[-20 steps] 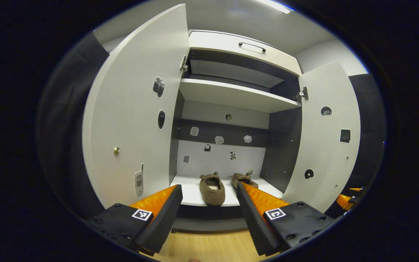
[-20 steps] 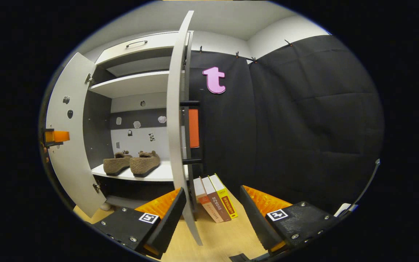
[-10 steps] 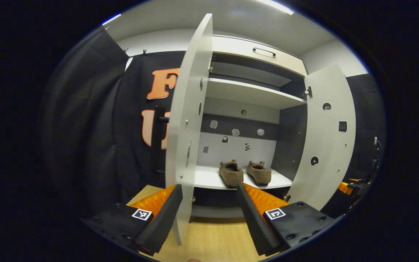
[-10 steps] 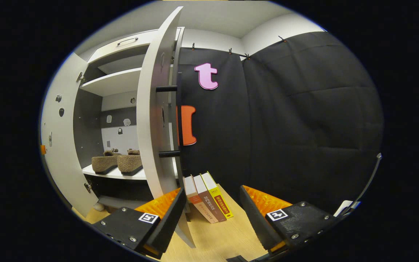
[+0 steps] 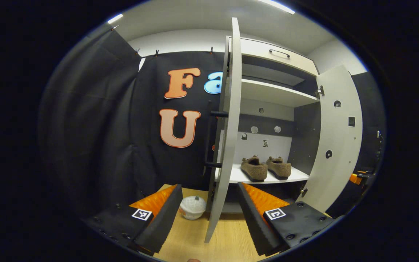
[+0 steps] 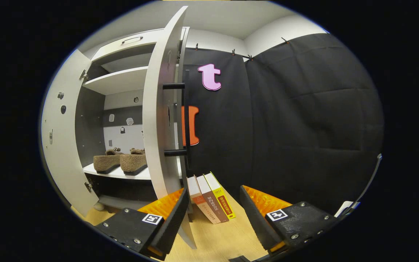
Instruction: Grab one shoe with the right hand and put it into the shoe cabinet, grab the other shoe with the left hand and put it into the shoe cabinet; then close the right door with the right hand and the left door with the left hand.
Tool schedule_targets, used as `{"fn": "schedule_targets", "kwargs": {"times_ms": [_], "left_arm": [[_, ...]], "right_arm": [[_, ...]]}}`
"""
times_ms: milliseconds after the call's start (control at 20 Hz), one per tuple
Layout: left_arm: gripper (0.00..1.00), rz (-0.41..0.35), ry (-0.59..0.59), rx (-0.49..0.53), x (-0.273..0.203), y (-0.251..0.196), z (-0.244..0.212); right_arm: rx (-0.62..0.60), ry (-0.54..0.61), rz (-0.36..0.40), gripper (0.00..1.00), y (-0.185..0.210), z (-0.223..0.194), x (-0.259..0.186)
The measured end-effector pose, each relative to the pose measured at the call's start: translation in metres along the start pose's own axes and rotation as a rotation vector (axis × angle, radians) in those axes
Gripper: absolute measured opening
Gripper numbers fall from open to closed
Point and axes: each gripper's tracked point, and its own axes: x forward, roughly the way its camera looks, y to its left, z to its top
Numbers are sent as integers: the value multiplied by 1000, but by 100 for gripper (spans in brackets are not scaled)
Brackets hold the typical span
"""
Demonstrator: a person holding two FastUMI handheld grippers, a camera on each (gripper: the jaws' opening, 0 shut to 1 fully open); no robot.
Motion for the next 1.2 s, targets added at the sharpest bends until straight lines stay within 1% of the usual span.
{"fn": "schedule_targets", "kwargs": {"times_ms": [100, 300, 500, 700, 750, 800, 850, 1000, 1050, 1150, 1200], "left_arm": [[95, -1, -8, 7, 1, 0, 1], [95, -6, -7, 5, 5, 5, 1], [97, -4, 6, -6, 9, 11, -5], [97, 0, 7, -20, 8, 19, -5], [99, 0, 6, -23, 8, 21, -4], [99, 1, 6, -23, 8, 22, -4], [95, 3, 5, -22, 9, 24, -4], [95, 5, 10, -17, 10, 27, -7], [97, 7, 11, -17, 10, 29, -7], [97, 9, 17, -18, 11, 31, -10], [95, 11, 18, -19, 11, 32, -11]], "right_arm": [[20, 0, 9, 88, 8, -2, -1], [17, 1, 51, 88, 32, -3, -3], [-1, 9, 117, 88, 67, -4, -2], [0, 9, 164, 88, 94, -5, 2], [5, 9, 173, 88, 98, -4, 3], [9, 11, 178, 88, 100, -6, 4], [15, 13, 181, 89, 102, -6, 5], [24, 16, 189, 89, 108, -7, 7], [22, 14, 192, 89, 111, -7, 8], [20, 16, 205, 89, 117, -8, 9], [20, 16, 213, 89, 122, -8, 11]]}}
